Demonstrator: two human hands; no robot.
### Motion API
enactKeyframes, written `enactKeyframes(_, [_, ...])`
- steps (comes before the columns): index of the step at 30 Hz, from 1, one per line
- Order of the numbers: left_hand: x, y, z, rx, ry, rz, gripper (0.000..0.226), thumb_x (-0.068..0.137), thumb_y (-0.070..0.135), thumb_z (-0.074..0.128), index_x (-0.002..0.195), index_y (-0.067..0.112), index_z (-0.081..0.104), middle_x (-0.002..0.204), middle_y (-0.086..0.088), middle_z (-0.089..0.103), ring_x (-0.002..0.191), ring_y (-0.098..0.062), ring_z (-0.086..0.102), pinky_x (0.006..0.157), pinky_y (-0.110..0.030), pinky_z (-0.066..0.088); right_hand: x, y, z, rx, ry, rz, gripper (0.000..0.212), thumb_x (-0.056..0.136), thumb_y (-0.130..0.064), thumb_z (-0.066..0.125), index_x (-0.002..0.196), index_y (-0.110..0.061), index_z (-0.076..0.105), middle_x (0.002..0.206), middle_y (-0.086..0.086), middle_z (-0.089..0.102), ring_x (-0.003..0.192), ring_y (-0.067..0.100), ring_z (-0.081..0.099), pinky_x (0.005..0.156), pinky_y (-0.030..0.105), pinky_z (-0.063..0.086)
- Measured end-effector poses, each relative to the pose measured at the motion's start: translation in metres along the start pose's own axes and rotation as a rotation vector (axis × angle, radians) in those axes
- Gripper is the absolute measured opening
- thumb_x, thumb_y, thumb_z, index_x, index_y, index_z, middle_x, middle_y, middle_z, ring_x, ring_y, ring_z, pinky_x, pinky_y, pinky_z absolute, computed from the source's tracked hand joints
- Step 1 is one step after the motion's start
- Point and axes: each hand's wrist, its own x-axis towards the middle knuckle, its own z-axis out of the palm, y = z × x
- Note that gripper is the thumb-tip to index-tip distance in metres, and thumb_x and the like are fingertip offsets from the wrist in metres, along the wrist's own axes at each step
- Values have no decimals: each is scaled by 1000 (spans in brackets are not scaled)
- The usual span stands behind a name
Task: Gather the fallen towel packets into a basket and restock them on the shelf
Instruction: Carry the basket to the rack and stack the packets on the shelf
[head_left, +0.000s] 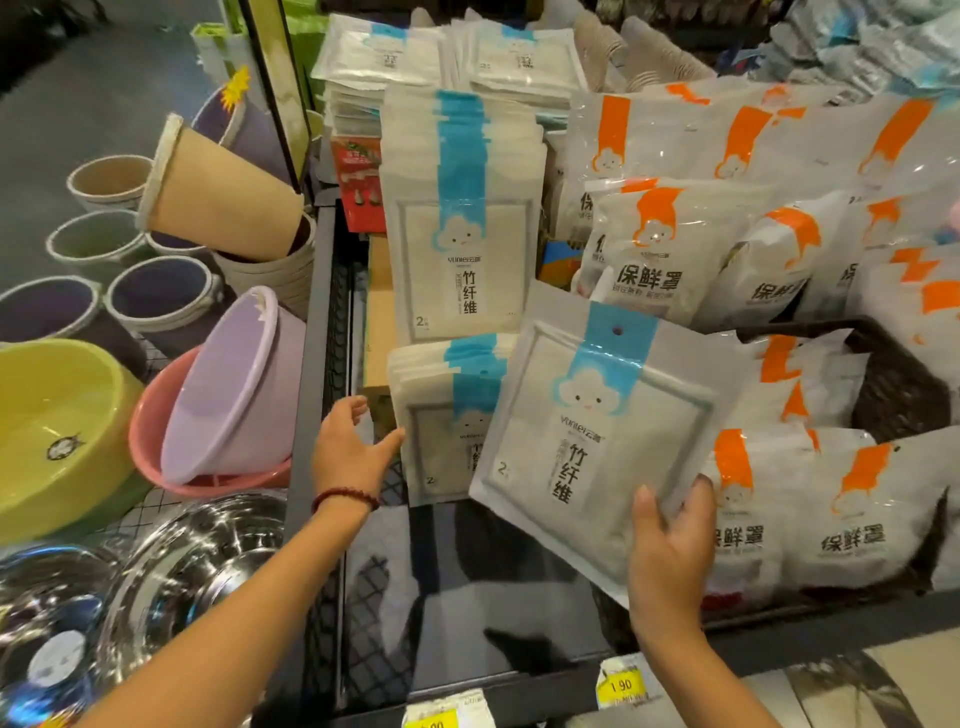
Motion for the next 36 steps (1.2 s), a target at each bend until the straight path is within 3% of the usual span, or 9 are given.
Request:
enactKeyframes(3, [0,-16,-32,203,76,1,63,72,30,79,123,7,51,121,-10,56,113,-29,50,93,-40,44,0,10,24,-11,-188,25,34,92,2,51,112,-25,52,106,-12,57,91,-20,53,73,-2,40])
enactKeyframes(7, [-10,-41,-45,367,-101,-278,73,75,35,77,127,-2,43,125,-24,52,116,-39,49,93,-48,44,2,31,60,21,-342,90,31,93,-4,53,96,-35,54,94,-23,63,89,-16,56,70,2,44])
enactKeyframes(12, [-16,-51,-37,370,-66,-347,37,87,23,62,110,2,43,109,-25,60,99,-41,58,74,-41,44,19,66,94,-57,-207,139,17,93,-6,55,104,-20,59,88,-19,54,78,-11,53,72,1,42])
enactKeyframes(14, [-15,-53,-36,402,-39,-321,31,87,22,60,104,3,43,104,-24,61,92,-41,60,67,-37,40,25,79,105,-146,-162,169,12,92,-7,56,103,-5,59,84,-8,52,78,-7,51,73,12,44])
enactKeyframes(17, [-16,-56,-35,431,-28,-298,27,87,22,60,95,8,38,96,-24,61,85,-40,60,61,-35,37,26,96,115,-415,-185,226,26,93,-14,55,116,-1,57,117,17,56,108,28,54,87,35,44])
enactKeyframes(23, [-16,-57,-35,462,-15,-300,27,88,23,59,95,8,37,91,-21,60,80,-38,59,60,-35,38,17,103,112,-592,-208,476,61,88,-19,63,139,0,36,139,23,37,125,39,41,105,44,37])
enactKeyframes(27, [-18,-52,-34,459,-16,-308,27,89,23,57,93,9,35,86,-20,58,71,-33,54,59,-36,40,-8,113,110,-341,-263,878,41,89,-8,55,128,-1,44,130,21,50,110,34,52,87,36,44])
enactKeyframes(29, [-17,-49,-34,449,-15,-303,25,89,21,57,95,8,36,85,-19,57,71,-33,54,59,-35,40,-13,110,119,-80,-290,1117,38,90,-8,56,125,-2,44,130,21,50,112,34,54,92,40,44])
enactKeyframes(36, [-18,-53,-34,441,-4,-287,23,89,18,55,95,8,35,83,-17,56,67,-28,49,58,-35,39,3,96,155,272,-278,1151,60,84,-13,69,135,-8,37,137,21,46,127,34,46,106,39,40])
